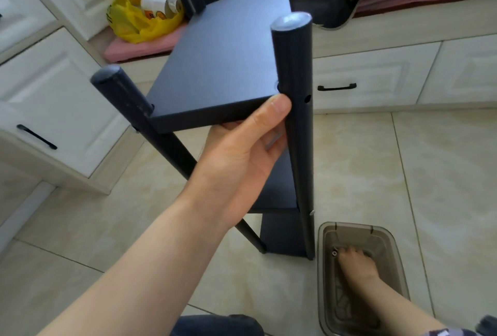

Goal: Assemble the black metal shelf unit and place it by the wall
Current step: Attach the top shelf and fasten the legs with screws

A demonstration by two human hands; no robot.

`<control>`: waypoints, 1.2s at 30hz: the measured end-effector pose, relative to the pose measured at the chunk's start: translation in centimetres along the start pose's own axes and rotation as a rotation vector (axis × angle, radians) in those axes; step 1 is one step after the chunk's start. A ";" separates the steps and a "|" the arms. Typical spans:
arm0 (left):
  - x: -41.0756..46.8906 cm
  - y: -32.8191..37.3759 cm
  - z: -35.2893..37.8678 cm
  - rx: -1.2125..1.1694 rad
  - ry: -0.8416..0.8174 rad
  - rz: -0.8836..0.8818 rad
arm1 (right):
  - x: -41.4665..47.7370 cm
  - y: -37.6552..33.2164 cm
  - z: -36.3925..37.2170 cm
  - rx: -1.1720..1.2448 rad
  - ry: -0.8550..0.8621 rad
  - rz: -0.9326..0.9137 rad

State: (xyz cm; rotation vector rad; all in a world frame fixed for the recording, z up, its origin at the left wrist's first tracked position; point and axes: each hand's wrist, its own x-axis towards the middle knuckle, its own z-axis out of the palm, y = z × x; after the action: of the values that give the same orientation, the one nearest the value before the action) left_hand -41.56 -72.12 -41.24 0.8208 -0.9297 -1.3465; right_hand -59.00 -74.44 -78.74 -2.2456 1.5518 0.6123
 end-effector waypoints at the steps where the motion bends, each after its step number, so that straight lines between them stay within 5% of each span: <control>1: 0.0 0.0 0.1 0.003 0.004 0.002 | -0.1 0.1 -0.4 0.007 -0.005 -0.017; 11: -0.2 0.4 0.6 -0.012 0.033 0.021 | -3.5 -0.9 -9.5 0.060 -0.227 -0.114; 16: -0.6 0.6 1.1 0.000 0.057 0.024 | -6.9 -0.5 -20.2 0.456 -0.265 -0.195; 23: -1.2 1.2 1.4 0.029 0.097 0.046 | -15.4 1.7 -30.3 0.908 0.019 -0.352; 32: -0.8 0.8 0.6 0.064 0.129 0.052 | -23.1 1.9 -37.1 1.020 0.184 -0.592; 36: -0.7 0.7 0.5 0.081 0.145 0.069 | -23.8 1.6 -37.2 0.832 0.475 -0.656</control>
State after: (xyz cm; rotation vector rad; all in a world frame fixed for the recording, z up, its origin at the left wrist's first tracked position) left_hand -41.72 -71.39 -40.48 0.9278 -0.8951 -1.1798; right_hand -62.11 -74.99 -34.64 -2.0553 0.8485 -0.6703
